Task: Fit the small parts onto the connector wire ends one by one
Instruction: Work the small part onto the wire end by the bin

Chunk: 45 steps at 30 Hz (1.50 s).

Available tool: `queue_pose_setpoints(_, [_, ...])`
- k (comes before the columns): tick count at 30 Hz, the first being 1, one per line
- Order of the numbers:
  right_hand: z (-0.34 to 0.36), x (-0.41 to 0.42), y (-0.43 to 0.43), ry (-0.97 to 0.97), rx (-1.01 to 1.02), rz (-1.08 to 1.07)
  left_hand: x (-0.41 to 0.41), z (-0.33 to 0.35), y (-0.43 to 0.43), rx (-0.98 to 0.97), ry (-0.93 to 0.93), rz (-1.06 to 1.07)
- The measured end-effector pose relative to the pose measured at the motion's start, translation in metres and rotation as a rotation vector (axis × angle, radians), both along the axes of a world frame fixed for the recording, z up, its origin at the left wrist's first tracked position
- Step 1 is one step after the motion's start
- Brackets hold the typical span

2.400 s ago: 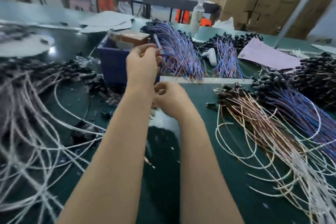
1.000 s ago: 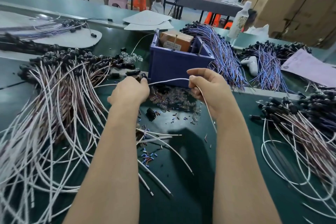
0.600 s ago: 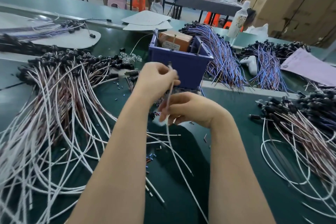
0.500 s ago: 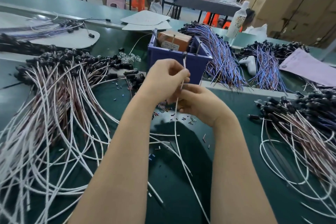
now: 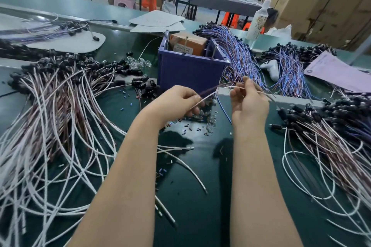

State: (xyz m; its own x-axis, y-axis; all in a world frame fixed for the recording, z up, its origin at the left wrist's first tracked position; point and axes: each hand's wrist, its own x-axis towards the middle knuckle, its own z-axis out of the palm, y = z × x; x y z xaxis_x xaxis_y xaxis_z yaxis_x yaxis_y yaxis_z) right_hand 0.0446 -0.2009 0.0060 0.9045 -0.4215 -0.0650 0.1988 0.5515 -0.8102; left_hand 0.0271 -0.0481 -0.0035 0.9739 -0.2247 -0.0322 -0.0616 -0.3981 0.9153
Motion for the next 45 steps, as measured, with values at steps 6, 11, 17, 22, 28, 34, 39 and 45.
queue_pose_setpoints(6, [-0.011, 0.003, -0.003, 0.091, 0.054, -0.095, -0.003, 0.007, 0.013, 0.154, 0.061, 0.093])
queue_pose_setpoints(11, [-0.016, 0.003, -0.009, 0.177, 0.101, -0.122, 0.004, 0.010, 0.031, 0.470, 0.051, 0.327])
queue_pose_setpoints(17, [-0.014, 0.003, -0.010, 0.167, 0.235, -0.135, -0.001, 0.019, 0.022, 0.265, -0.102, 0.428])
queue_pose_setpoints(22, [-0.012, 0.003, -0.008, 0.122, 0.395, -0.063, -0.015, 0.027, -0.010, -0.071, 0.291, -0.193])
queue_pose_setpoints(28, [-0.011, 0.003, -0.004, 0.128, 0.397, 0.093, -0.001, 0.014, -0.027, -0.708, 0.357, 0.198])
queue_pose_setpoints(34, [-0.012, 0.000, 0.007, 0.219, 0.164, 0.232, 0.007, 0.005, -0.008, -1.091, 0.336, 0.341])
queue_pose_setpoints(39, [-0.013, -0.001, 0.011, 0.239, 0.113, 0.330, 0.007, 0.003, -0.014, -0.963, 0.225, 0.325])
queue_pose_setpoints(45, [-0.014, 0.000, 0.011, 0.287, -0.002, 0.368, 0.008, 0.000, -0.015, -0.965, 0.173, 0.362])
